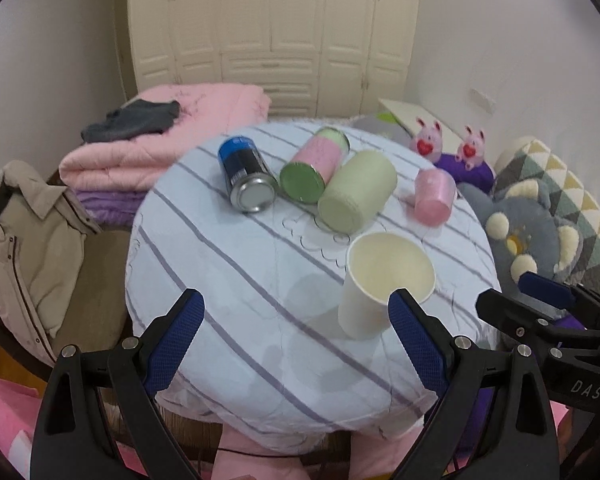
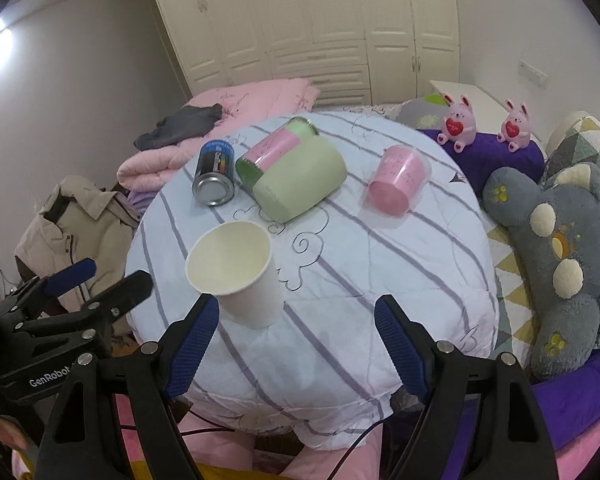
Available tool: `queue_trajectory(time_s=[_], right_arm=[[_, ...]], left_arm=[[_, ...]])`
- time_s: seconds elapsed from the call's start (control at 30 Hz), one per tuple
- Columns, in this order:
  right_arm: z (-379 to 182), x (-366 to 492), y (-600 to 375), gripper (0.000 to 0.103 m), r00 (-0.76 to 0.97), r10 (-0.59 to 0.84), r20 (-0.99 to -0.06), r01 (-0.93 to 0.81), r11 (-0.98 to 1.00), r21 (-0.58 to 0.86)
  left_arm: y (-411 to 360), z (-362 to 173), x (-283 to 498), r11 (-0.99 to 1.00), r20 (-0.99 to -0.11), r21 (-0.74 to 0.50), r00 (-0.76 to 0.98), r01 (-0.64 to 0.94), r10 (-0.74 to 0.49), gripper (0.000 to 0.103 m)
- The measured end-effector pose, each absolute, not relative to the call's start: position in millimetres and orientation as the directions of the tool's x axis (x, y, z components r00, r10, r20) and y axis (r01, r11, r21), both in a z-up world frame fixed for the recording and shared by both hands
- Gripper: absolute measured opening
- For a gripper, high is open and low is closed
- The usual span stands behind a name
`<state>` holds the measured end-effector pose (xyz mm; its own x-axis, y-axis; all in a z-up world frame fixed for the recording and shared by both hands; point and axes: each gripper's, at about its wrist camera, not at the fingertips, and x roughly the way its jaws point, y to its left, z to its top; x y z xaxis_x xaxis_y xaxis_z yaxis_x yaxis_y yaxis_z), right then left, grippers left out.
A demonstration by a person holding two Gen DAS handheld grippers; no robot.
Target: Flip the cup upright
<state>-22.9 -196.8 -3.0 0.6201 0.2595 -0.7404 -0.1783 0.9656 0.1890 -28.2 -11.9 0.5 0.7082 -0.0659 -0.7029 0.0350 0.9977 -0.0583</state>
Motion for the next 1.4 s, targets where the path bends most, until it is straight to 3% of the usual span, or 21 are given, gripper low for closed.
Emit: queue_trajectory(time_s=[0.23,0.87,1.4], right_arm=[[-3,-27,-211,0.082,0.676,0.252,-0.692,-0.152,0.967,0.204],[-23,-43,-206,0.082,0.787,0.22,-0.577,-0.137,0.973,0.184],[-34,-38,-202,0.082,0.755,0.233,-0.613,-0.15,0.971,0.184]], left_arm=[[-15,4,-38,0.998,-0.606,-0.067,0.793,0.023,-0.059,0.095],[-18,-15,-44,0.999,-0.497,-0.034,0.868,-0.001,-0.016,0.095],[-22,-24,-37,1.0,-0.512,-0.013,0.859,0.002,-0.008,0.095]])
